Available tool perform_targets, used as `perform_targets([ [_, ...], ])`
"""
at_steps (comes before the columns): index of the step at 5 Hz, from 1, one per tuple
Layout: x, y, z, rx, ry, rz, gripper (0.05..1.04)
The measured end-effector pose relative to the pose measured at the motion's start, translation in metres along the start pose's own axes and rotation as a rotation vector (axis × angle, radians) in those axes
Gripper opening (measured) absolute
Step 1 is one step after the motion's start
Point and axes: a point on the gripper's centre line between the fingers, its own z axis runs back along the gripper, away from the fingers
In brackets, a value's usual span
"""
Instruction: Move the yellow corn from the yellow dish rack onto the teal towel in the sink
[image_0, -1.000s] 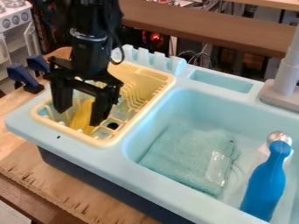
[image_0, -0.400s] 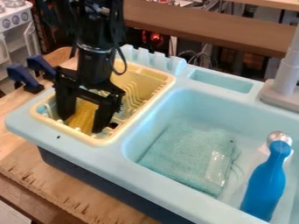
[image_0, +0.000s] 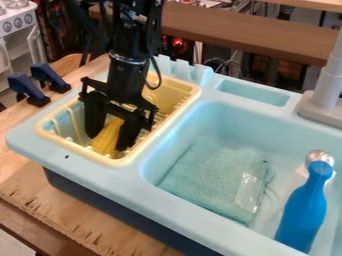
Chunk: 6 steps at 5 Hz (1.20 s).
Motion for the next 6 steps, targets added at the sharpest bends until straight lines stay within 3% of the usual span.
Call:
perform_targets([
  [2,-0.001,-0.01,0.01,0.016,-0.015,-0.032,0.677],
  [3,-0.011,-0.027,0.05,0.029,-0.089,-0.086,0.677],
  [5,-0.043,-0.058,0.143,0.103,-0.138,-0.194,0.677],
  [6,-0.029,-0.089,0.137,0.024,-0.195,-0.294,0.677],
])
